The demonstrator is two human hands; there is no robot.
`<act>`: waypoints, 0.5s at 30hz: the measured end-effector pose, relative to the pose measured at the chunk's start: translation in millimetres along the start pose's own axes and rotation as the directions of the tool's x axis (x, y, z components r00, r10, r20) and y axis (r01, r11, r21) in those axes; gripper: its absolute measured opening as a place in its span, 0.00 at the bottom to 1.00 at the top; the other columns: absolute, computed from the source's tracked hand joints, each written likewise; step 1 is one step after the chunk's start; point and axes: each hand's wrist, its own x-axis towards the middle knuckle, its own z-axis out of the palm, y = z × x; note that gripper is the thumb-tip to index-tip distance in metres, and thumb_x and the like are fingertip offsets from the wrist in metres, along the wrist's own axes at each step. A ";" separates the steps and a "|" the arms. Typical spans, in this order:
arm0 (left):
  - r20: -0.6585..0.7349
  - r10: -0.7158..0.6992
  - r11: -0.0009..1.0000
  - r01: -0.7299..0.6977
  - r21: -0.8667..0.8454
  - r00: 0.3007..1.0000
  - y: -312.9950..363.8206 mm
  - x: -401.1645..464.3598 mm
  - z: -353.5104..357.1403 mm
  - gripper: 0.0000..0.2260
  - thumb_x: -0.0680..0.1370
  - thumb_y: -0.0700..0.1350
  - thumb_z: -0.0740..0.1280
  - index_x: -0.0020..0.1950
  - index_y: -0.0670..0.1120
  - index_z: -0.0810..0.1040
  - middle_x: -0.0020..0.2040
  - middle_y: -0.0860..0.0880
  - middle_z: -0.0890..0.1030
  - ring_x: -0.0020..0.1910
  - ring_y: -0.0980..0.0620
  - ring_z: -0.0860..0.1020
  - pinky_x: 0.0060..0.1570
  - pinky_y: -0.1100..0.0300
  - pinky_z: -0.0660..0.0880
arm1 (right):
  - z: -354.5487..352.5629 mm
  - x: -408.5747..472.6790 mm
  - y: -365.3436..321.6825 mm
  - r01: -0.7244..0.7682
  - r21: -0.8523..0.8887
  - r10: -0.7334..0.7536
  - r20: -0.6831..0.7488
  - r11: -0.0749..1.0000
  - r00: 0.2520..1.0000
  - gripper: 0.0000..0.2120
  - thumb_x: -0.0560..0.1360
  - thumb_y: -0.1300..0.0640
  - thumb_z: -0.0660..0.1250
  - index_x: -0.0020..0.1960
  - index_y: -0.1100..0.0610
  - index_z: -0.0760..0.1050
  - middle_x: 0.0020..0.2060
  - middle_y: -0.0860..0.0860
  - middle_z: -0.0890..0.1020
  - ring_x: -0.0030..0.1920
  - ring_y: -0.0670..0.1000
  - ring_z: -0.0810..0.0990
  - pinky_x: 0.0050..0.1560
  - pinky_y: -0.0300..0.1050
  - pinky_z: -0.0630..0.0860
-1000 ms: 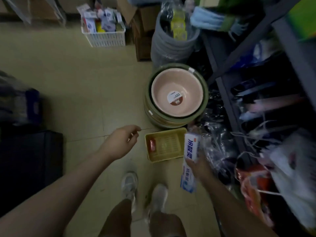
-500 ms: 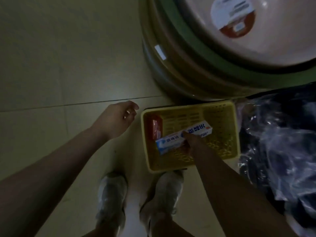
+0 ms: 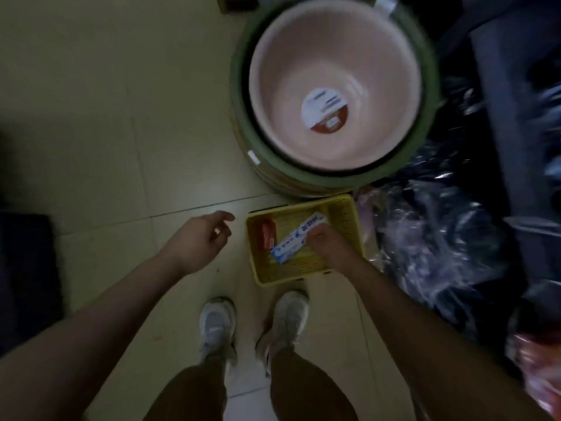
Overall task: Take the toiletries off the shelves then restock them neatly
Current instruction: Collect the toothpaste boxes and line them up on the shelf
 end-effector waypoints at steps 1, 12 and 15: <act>0.006 -0.011 1.000 0.011 -0.013 1.000 18.6 -24.5 -17.6 0.15 0.79 0.40 0.60 0.66 0.46 0.70 0.49 0.50 0.80 0.41 0.53 0.77 0.43 0.62 0.69 | -13.9 -32.1 -15.8 0.027 -0.008 -0.028 -0.005 1.000 1.000 0.06 0.78 0.61 0.61 0.44 0.58 0.75 0.43 0.54 0.74 0.47 0.52 0.73 0.46 0.42 0.68; 0.216 0.209 0.950 -0.251 0.188 0.954 167.9 -171.2 -165.8 0.12 0.79 0.41 0.61 0.62 0.45 0.73 0.46 0.50 0.81 0.44 0.52 0.78 0.47 0.60 0.73 | -86.6 -315.5 -111.6 -0.036 0.311 0.102 -0.198 0.950 0.975 0.10 0.76 0.60 0.60 0.36 0.54 0.70 0.33 0.52 0.74 0.36 0.51 0.72 0.42 0.45 0.68; 0.415 0.328 0.811 -0.478 0.337 0.849 201.9 -173.5 -180.2 0.15 0.78 0.49 0.58 0.61 0.46 0.74 0.49 0.48 0.82 0.49 0.49 0.79 0.48 0.60 0.72 | -72.1 -366.8 -84.7 -0.117 0.396 0.250 -0.303 0.911 0.919 0.04 0.77 0.57 0.61 0.44 0.54 0.73 0.41 0.54 0.79 0.42 0.54 0.78 0.47 0.47 0.75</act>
